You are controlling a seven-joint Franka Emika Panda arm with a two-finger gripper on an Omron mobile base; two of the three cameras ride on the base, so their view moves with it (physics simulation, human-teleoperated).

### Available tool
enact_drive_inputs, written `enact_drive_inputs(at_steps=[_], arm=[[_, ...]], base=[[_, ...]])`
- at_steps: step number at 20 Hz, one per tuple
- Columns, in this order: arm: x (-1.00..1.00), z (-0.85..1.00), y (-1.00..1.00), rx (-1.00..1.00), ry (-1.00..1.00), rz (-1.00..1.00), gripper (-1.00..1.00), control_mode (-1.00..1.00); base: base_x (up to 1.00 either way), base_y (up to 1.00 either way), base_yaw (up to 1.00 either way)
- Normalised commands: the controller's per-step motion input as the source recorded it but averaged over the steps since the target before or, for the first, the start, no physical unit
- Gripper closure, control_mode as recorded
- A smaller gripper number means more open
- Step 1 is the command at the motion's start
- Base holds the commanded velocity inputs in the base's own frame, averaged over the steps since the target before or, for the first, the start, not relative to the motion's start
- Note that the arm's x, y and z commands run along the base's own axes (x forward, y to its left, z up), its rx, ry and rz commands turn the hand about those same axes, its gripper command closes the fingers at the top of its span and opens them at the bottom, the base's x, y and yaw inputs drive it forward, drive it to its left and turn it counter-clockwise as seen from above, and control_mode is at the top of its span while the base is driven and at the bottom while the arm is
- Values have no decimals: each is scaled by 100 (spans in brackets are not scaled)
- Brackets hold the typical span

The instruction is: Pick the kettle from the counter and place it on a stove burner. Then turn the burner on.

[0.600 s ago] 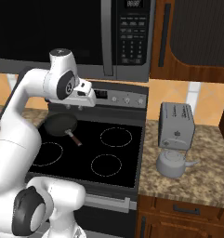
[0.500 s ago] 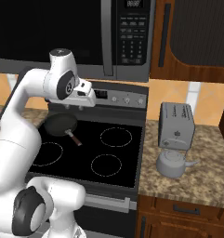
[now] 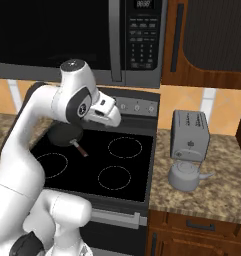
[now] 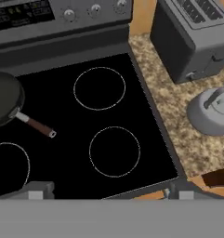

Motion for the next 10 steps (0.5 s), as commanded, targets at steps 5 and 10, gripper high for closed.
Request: enact_drive_inputs(at_steps=[5, 10], arm=[[-44, 1, -85, 0, -5, -56, -100, -100], [-15, 13, -98, 2, 0, -58, -100, -100]], base=[[0, 0, 0], [0, 0, 0]])
